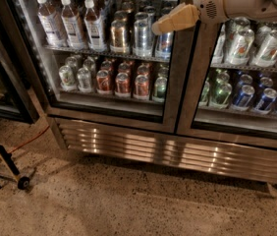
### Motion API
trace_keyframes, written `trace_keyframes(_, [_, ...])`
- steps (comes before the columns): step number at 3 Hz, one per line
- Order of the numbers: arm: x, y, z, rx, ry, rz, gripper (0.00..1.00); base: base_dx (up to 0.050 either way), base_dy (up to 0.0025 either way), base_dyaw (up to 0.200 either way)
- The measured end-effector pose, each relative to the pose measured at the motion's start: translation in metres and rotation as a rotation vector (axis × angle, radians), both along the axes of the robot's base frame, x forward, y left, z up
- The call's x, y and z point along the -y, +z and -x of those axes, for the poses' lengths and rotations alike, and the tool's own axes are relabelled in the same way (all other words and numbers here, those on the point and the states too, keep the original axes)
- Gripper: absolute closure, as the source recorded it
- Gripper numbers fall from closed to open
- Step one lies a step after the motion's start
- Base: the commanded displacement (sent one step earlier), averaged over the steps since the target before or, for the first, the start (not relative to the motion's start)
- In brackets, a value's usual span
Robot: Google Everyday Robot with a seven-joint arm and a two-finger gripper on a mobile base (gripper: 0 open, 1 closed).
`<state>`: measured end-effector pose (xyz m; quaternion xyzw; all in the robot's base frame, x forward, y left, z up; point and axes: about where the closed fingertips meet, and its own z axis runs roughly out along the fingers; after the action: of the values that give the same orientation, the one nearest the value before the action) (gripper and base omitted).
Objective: Open left fridge door
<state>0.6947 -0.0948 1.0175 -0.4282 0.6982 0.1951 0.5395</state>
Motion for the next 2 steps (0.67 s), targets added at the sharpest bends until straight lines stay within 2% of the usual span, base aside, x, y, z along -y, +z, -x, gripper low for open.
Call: trace_keyframes(2, [0.0005,0.0003,0.0005,0.000,0.008,-0.004,0.00,0.000,0.00000,0.000])
